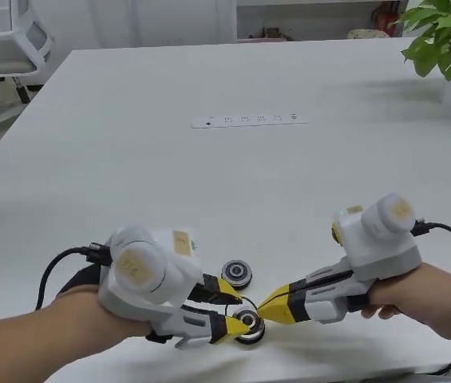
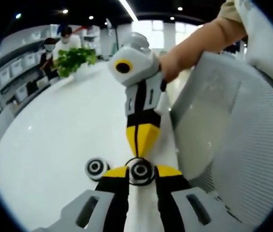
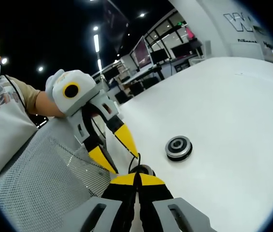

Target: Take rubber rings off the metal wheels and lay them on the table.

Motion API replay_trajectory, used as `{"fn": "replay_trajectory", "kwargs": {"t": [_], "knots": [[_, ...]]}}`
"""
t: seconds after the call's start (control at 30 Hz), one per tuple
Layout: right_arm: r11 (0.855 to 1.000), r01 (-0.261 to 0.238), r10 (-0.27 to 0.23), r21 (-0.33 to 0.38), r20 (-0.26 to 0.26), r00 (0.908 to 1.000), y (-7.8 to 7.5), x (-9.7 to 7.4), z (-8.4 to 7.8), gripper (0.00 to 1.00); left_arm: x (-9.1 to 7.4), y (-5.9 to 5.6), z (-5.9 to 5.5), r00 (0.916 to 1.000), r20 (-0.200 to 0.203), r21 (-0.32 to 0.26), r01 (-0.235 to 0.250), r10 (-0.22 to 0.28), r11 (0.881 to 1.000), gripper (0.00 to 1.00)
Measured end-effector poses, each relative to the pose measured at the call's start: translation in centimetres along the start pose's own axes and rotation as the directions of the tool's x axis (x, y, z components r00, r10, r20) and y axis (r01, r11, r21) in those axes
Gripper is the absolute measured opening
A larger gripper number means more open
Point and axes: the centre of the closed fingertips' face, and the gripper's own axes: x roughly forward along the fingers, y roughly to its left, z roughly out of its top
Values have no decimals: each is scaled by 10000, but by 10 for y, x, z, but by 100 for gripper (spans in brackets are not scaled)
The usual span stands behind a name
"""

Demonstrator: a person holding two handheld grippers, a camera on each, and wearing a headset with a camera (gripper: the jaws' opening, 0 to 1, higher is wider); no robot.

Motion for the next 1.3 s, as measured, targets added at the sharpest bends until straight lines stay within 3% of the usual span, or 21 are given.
{"fn": "replay_trajectory", "kwargs": {"t": [0.4, 0.77, 1.3], "knots": [[10000, -22, 22, 20, 144, 9999, 2, -2, 5, 0, -28, 3, 1, 9988, 411, -693, -237, 266, 9973, 35], [9998, -204, 205, -26, 216, 9996, 8, -3, 17, 0, -59, 11, -1, 9923, 872, -1111, -786, 885, 9907, 45], [9992, -390, 391, -29, 341, 9987, 22, 14, 42, 0, -85, 18, -18, 9789, 1044, -1742, -1559, 1757, 9723, 55]]}}
